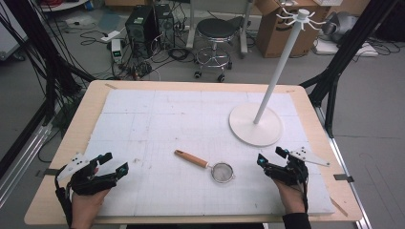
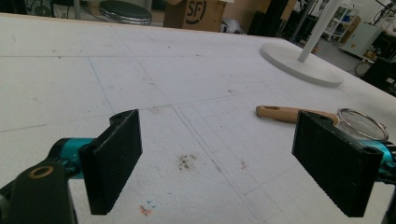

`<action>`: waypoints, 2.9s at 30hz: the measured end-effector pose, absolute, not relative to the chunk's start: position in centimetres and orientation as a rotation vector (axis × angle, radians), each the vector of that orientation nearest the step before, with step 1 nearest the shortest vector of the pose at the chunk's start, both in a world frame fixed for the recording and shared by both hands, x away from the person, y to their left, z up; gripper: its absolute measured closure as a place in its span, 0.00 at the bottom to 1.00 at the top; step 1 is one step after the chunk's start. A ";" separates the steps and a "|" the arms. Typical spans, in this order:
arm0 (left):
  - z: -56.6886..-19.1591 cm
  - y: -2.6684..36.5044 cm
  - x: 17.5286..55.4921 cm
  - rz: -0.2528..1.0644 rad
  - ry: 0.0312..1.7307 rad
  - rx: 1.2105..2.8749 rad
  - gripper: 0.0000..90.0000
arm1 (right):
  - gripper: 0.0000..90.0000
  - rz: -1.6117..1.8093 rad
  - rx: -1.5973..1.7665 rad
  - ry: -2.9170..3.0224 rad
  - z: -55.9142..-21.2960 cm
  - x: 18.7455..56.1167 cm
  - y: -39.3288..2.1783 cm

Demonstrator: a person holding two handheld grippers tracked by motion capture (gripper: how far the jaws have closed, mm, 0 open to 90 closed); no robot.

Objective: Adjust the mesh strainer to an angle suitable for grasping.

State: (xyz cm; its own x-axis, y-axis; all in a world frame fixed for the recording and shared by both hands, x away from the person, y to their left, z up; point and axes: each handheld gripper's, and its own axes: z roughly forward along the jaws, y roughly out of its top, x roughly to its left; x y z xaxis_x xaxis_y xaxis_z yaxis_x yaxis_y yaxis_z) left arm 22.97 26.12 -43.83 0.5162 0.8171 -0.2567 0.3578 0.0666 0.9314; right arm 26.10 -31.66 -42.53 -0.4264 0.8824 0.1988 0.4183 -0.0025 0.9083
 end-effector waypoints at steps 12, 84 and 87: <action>-43.8 26.4 22.9 0.473 1.059 1.515 0.18 | 0.68 1.494 1.300 1.970 -42.0 26.8 -30.2; -43.7 26.6 22.9 0.437 1.026 1.482 0.19 | 1.00 1.309 1.330 2.556 -44.6 30.9 -7.8; -43.7 26.6 22.9 0.435 1.025 1.485 0.19 | 1.00 1.267 1.349 2.559 -44.9 31.1 -8.0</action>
State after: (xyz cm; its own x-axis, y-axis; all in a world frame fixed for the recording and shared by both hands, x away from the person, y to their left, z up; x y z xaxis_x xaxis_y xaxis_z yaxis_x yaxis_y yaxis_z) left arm 22.87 26.55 -43.74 0.5387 0.7911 -0.2899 0.3415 0.1095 0.9335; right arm 31.08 -7.95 -44.85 -0.6351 0.6856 0.3558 0.6986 0.3132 0.6434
